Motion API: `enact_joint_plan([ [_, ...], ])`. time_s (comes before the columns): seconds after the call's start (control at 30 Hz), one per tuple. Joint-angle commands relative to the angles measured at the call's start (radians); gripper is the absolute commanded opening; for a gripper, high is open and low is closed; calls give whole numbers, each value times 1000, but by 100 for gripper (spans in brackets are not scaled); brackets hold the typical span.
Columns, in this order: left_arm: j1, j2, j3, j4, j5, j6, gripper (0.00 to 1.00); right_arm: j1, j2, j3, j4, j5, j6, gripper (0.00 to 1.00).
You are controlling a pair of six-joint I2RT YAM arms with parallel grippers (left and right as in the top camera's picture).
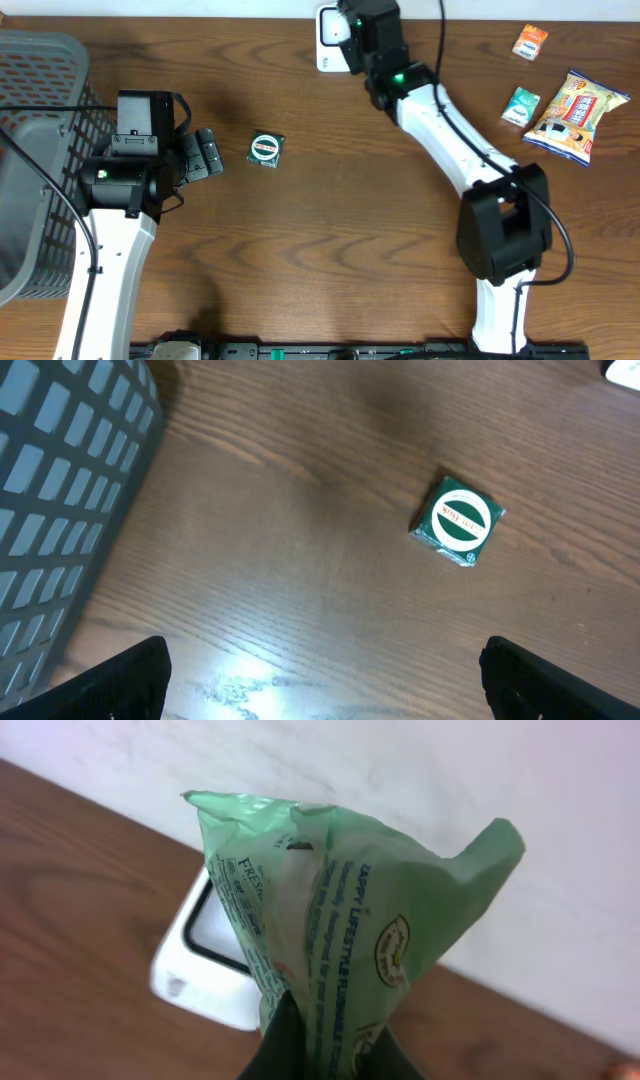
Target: Scan the item barcode
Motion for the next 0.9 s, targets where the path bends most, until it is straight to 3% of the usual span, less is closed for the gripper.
enact_joint_plan([
  [0.0,3,-4,5,-3,-13,6,98,14,40,8,18,175,-150,1],
  [0.2,3,-4,5,-3,-13,6,98,27,75,8,-134,476,-151,1],
  [0.3,3,-4,5,-3,-13,6,98,29,82,7,-335,421,-129,2],
  [0.4,3,-4,5,-3,-13,6,98,30,88,-13,-451,362,-73,9],
  [0.57,3,-4,5,-3,-13,6,98,45,89,-19,-483,356,-19,12],
  [0.77,3,-4,5,-3,-13,6,98,66,90,-31,-540,190,35,15],
  [0.87,3,-4,5,-3,-13,6,98,74,90,-67,-522,234,44,13],
])
